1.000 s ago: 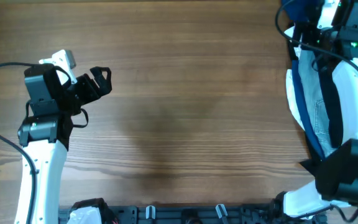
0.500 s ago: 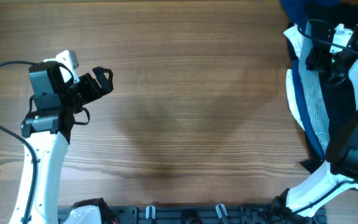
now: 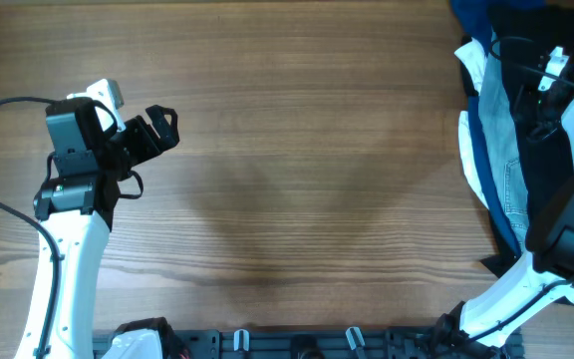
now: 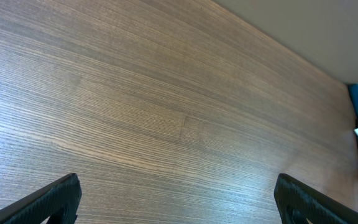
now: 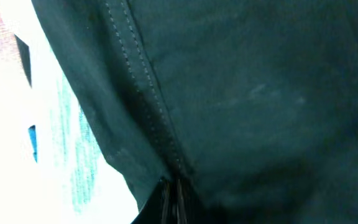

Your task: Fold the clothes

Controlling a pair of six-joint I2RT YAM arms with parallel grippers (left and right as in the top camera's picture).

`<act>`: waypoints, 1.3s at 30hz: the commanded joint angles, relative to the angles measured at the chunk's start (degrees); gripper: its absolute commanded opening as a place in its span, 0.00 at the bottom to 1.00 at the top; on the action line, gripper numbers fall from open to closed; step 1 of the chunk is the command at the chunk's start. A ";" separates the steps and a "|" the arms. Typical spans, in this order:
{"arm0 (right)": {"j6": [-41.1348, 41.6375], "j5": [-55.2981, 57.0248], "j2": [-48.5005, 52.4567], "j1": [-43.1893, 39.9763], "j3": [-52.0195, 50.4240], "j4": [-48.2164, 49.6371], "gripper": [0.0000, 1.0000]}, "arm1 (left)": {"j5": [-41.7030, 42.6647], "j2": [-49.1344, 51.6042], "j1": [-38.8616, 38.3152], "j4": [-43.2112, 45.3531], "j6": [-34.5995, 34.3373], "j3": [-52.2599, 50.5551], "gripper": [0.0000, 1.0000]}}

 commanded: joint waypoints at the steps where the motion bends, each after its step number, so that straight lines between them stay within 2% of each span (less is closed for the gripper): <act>1: 2.62 -5.73 -0.28 -0.04 0.90 0.17 0.04 | -0.87 0.33 0.11 0.81 -0.28 0.94 1.00; 3: 2.62 -8.55 -1.60 0.13 1.01 0.11 0.04 | -0.87 0.33 0.11 1.44 -0.31 0.94 1.00; 8: 1.97 -7.28 -2.75 2.78 1.29 -1.66 0.04 | -0.87 0.33 0.11 1.68 -0.31 0.94 1.00; 11: 1.68 -11.96 -7.13 7.30 6.86 -7.17 0.04 | -0.98 0.33 0.11 2.95 -0.28 0.96 1.00; 14: 1.77 -1.27 -8.61 13.81 11.74 -11.50 0.04 | -0.98 0.33 0.11 3.91 -0.31 0.96 1.00; 15: 1.77 1.18 -8.39 14.49 11.52 -11.69 0.11 | -0.98 0.31 0.11 3.82 -0.28 0.96 1.00; 16: 1.86 4.04 -7.98 14.71 11.19 -12.66 0.55 | -0.98 0.33 0.11 3.65 -0.28 0.96 1.00; 17: 1.86 6.16 -7.41 14.60 11.15 -13.51 0.71 | -1.01 0.33 0.11 3.56 -0.28 0.96 1.00; 18: 1.92 8.17 -6.58 14.32 11.15 -14.01 0.75 | -1.01 0.33 0.11 3.56 -0.28 0.96 1.00; 20: 1.90 11.58 -4.26 13.44 11.06 -14.60 0.78 | -1.70 0.33 0.11 3.58 -0.24 0.96 1.00; 26: 3.37 11.80 3.15 11.15 11.02 -12.76 0.79 | -2.34 0.33 0.11 3.58 -0.26 0.94 1.00; 28: 4.33 14.56 5.84 10.86 11.02 -12.81 0.78 | -2.34 0.33 0.11 3.61 -0.28 0.94 1.00; 29: 5.75 16.41 6.93 10.51 11.02 -12.79 0.75 | -2.34 0.33 0.11 3.58 -0.26 0.96 1.00; 30: 7.91 17.75 7.63 10.05 11.02 -12.79 0.70 | -2.34 0.33 0.11 3.56 -0.26 0.94 1.00; 31: 9.25 17.70 8.04 9.64 11.02 -12.52 0.70 | -2.34 0.33 0.11 3.54 -0.28 0.94 1.00; 39: 9.22 17.73 8.59 6.08 10.54 -8.61 0.73 | -2.34 0.33 0.11 2.43 -0.28 0.94 1.00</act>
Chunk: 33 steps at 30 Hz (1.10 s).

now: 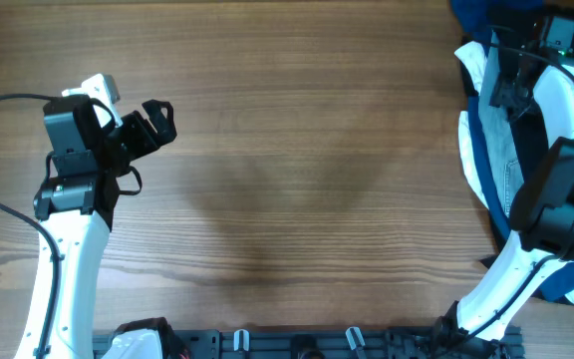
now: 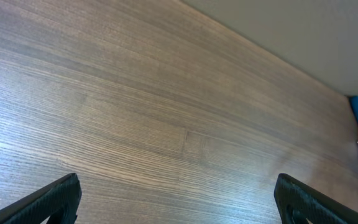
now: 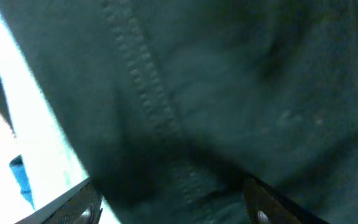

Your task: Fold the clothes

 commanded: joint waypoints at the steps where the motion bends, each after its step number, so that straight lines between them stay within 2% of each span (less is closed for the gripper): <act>1: 1.22 1.46 1.16 -1.33 -0.66 0.48 0.72 | -0.79 0.33 0.11 -0.61 -0.28 0.94 1.00; 3: 1.22 1.44 1.16 -1.42 -0.66 0.61 0.65 | -0.79 0.33 0.11 -0.66 -0.28 0.94 1.00; 7: 1.27 -0.55 1.14 -1.36 -0.66 -0.48 0.04 | -0.98 0.33 0.11 -0.70 -0.26 0.94 1.00; 10: 1.27 -5.66 0.66 -1.36 -0.57 -2.23 0.04 | -1.01 0.33 0.11 -0.17 -0.26 0.94 1.00; 15: -2.29 -24.68 -4.72 0.72 4.02 -6.80 0.04 | -2.93 -0.28 0.24 4.79 0.15 0.96 1.00; 17: -3.13 -28.74 -7.56 3.65 7.17 -10.27 0.04 | -3.82 -1.44 1.62 6.23 0.13 0.96 1.00; 19: -3.15 -28.89 -10.19 8.68 8.41 -12.02 0.04 | -3.80 -2.49 3.74 6.40 0.13 0.96 1.00; 23: -2.51 -29.57 -11.13 23.93 8.39 -12.92 0.04 | -3.76 -4.28 11.10 5.92 0.13 0.96 1.00; 28: 0.48 -29.57 -11.04 42.27 8.39 -7.54 0.04 | -3.78 -4.31 16.90 3.67 0.13 0.96 1.00; 31: 1.29 -30.23 -11.04 50.45 8.39 -5.81 0.04 | -3.78 -4.31 18.53 1.42 0.13 0.96 1.00; 32: 1.20 -30.56 -11.08 51.67 8.41 -6.05 0.09 | -3.78 -4.31 18.62 1.03 0.13 0.96 1.00; 33: -0.24 -31.67 -11.43 52.52 8.66 -7.54 0.24 | -3.74 -4.31 18.60 0.81 0.11 0.96 1.00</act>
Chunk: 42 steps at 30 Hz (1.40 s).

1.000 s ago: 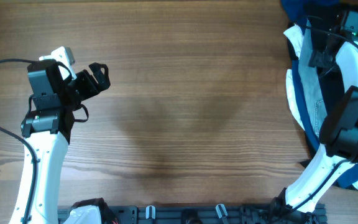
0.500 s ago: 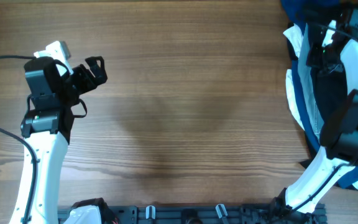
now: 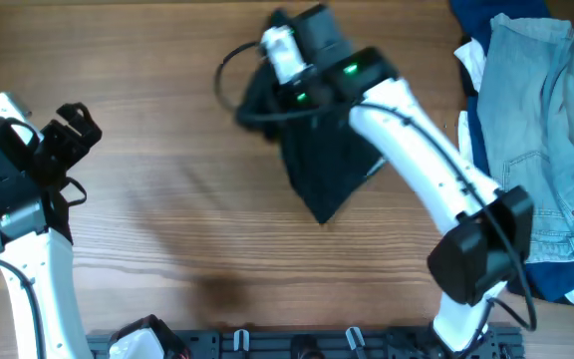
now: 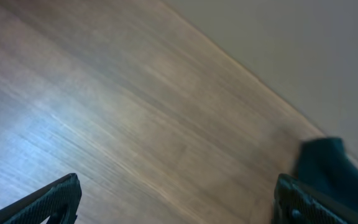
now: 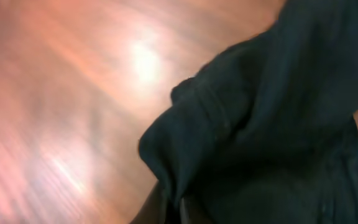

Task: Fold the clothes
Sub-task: 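Pull the black shorts off the pile to the table center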

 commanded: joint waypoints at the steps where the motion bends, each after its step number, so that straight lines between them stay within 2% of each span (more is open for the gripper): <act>1: -1.31 -3.74 -1.38 1.22 1.57 -2.23 0.37 | 0.22 -0.85 0.22 -0.55 0.13 0.96 1.00; 2: -2.43 -5.05 -1.79 0.92 2.38 -3.82 0.61 | 1.49 -0.85 -0.02 -0.83 0.15 0.96 1.00; 3: -3.43 -5.11 -2.40 -0.04 3.98 -5.84 0.71 | 2.10 -0.83 -0.79 -1.62 0.48 0.96 1.00; 5: -3.82 -4.26 -3.28 -4.31 7.30 -8.48 0.79 | 2.10 -0.55 -5.38 -3.63 4.79 0.96 1.00; 8: -1.86 -4.26 -2.64 -10.10 6.91 -11.47 0.80 | 1.79 1.75 -12.98 -6.40 9.90 0.94 1.00; 12: 5.22 -1.22 0.46 -15.50 1.05 -19.67 0.76 | -0.31 9.09 -19.47 -7.30 10.45 0.94 1.00; 17: 5.68 -2.60 2.60 -16.61 -13.35 -15.23 0.67 | 1.05 12.70 -20.26 -7.37 10.05 0.94 0.99; 20: 5.60 -4.94 2.60 -16.61 -14.62 -12.63 0.67 | 0.98 13.44 -23.30 -7.34 10.08 0.94 0.99; 23: 5.53 -6.01 2.58 -16.63 -14.62 -10.71 0.68 | 1.01 18.95 -26.58 -5.51 10.01 0.94 1.00; 26: 5.53 -6.01 2.58 -16.63 -14.62 -10.80 0.68 | 1.01 24.46 -27.91 -1.31 6.56 0.94 1.00; 29: 5.57 -6.08 2.58 -16.63 -14.62 -10.49 0.68 | 1.05 25.90 -27.91 7.89 -0.79 0.94 0.98; 30: 5.60 -6.08 2.58 -16.63 -14.62 -10.47 0.68 | 1.05 25.90 -27.91 9.57 -2.10 0.94 0.91; 31: 5.60 -6.08 2.58 -16.63 -14.62 -10.45 0.68 | 1.03 25.90 -27.91 10.49 -2.82 0.94 0.79; 32: 5.62 -6.23 2.58 -16.63 -14.62 -10.45 0.67 | 1.03 25.90 -27.91 11.21 -3.15 0.94 0.50; 34: 5.60 -7.61 2.58 -16.63 -14.62 -10.08 0.65 | 1.97 25.90 -27.93 11.89 -5.38 0.94 0.12; 35: 5.62 -7.96 2.58 -16.63 -14.62 -9.68 0.65 | 3.43 25.90 -28.04 12.59 -6.82 0.94 0.04; 37: 5.57 -8.13 2.58 -16.63 -14.62 -9.27 0.65 | 5.14 25.90 -28.26 12.79 -6.95 0.94 0.04; 40: 5.55 -8.11 2.58 -16.63 -14.62 -8.59 0.65 | 3.02 25.90 -28.26 9.31 -6.91 0.94 0.04; 41: 5.55 -8.11 2.58 -16.63 -14.62 -8.33 0.65 | 2.97 25.90 -28.24 7.63 -6.64 0.94 0.15; 42: 5.57 -8.13 2.58 -16.63 -14.62 -8.17 0.66 | 2.97 25.90 -28.24 4.50 -5.86 0.94 0.66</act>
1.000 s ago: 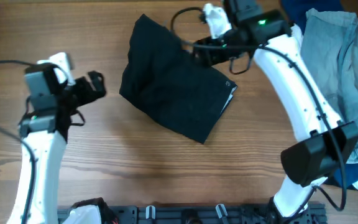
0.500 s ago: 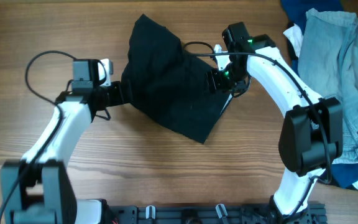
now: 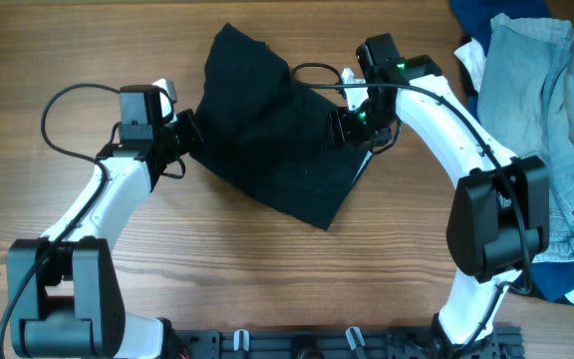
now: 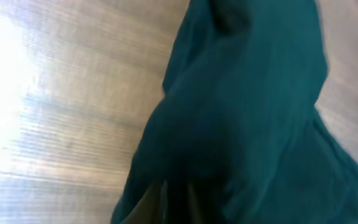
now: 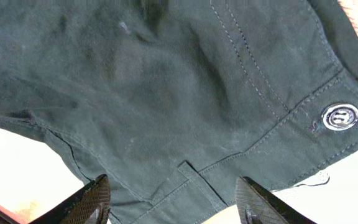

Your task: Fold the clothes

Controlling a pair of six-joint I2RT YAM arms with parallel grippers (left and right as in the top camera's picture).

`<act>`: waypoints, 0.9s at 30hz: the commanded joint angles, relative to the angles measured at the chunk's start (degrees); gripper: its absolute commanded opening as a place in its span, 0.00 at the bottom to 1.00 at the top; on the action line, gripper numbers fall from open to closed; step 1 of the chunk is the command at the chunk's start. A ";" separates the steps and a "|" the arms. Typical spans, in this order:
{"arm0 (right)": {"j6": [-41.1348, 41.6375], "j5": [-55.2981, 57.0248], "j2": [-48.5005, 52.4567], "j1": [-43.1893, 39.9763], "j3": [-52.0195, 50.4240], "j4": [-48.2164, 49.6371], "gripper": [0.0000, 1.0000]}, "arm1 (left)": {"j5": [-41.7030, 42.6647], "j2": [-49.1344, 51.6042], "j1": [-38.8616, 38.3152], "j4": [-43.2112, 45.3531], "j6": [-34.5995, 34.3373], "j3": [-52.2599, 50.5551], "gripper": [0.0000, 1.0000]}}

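Observation:
A black garment (image 3: pixel 267 140) lies crumpled and partly spread on the middle of the table, toward the far side. My left gripper (image 3: pixel 180 135) sits at its left edge. In the left wrist view the gripper (image 4: pixel 176 202) is shut on a pinch of the dark cloth (image 4: pixel 247 93). My right gripper (image 3: pixel 355 128) hovers over the garment's right edge. Seen from the right wrist, this gripper (image 5: pixel 176 202) is open, with the waistband, a belt loop (image 5: pixel 197 180) and a metal button (image 5: pixel 340 116) below the spread fingers.
A pile of clothes (image 3: pixel 536 130) fills the right edge of the wooden table (image 3: pixel 167 259): light blue jeans on top, white and dark blue pieces under them. Both arms' cables trail above the garment's two sides.
The black garment hung from my shut right gripper over the table's far middle and now lies on the table. That gripper is open. My left gripper has come from the far left and is shut on the garment's left edge.
My right gripper was shut on dark cloth in the pile at the right, then open against it, while the left stayed open at the left. Then the right held the black garment over the middle. Now it lies there, held by the left.

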 commanded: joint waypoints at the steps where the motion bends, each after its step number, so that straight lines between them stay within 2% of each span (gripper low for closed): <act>1: 0.57 -1.33 0.04 0.09 0.28 0.57 0.67 | -0.31 0.20 -0.42 -5.70 0.44 0.70 0.78; 2: 0.59 -1.31 0.04 0.09 0.28 1.11 0.68 | -0.31 0.31 -0.50 -7.87 0.42 0.55 0.85; 4: 0.59 -1.31 0.04 0.09 0.28 1.73 0.69 | -0.02 0.72 -0.70 -7.80 0.37 0.55 0.89; 8: 0.59 -1.29 0.04 0.09 0.28 1.73 0.70 | 2.58 4.52 -1.75 -3.98 -0.92 0.55 0.91; 9: 0.63 -1.31 0.04 0.09 0.28 1.81 0.70 | 2.58 5.57 -2.14 -2.95 -2.08 0.55 0.87; 11: 0.81 -1.31 0.04 0.09 0.28 2.05 0.70 | 2.29 6.82 -2.45 -0.74 -3.23 0.55 0.34; 12: 0.79 -1.31 0.04 0.09 0.28 2.12 0.67 | 0.96 6.80 -2.45 -0.11 -3.21 0.55 0.12; 13: 0.85 -1.31 0.04 0.09 0.28 2.23 0.65 | -1.38 6.80 -2.45 0.81 -3.17 0.55 0.04; 16: 0.85 -1.33 0.04 0.09 0.28 0.87 0.61 | -3.80 4.66 -2.16 2.95 -1.68 1.88 0.04; 22: 0.83 -2.10 0.04 0.15 0.04 -2.34 0.61 | -4.07 -9.51 -2.73 2.14 0.42 6.08 0.04; 27: 0.52 -2.80 0.09 1.22 -1.81 1.77 0.61 | -4.07 -9.01 -2.73 0.04 0.42 6.08 0.06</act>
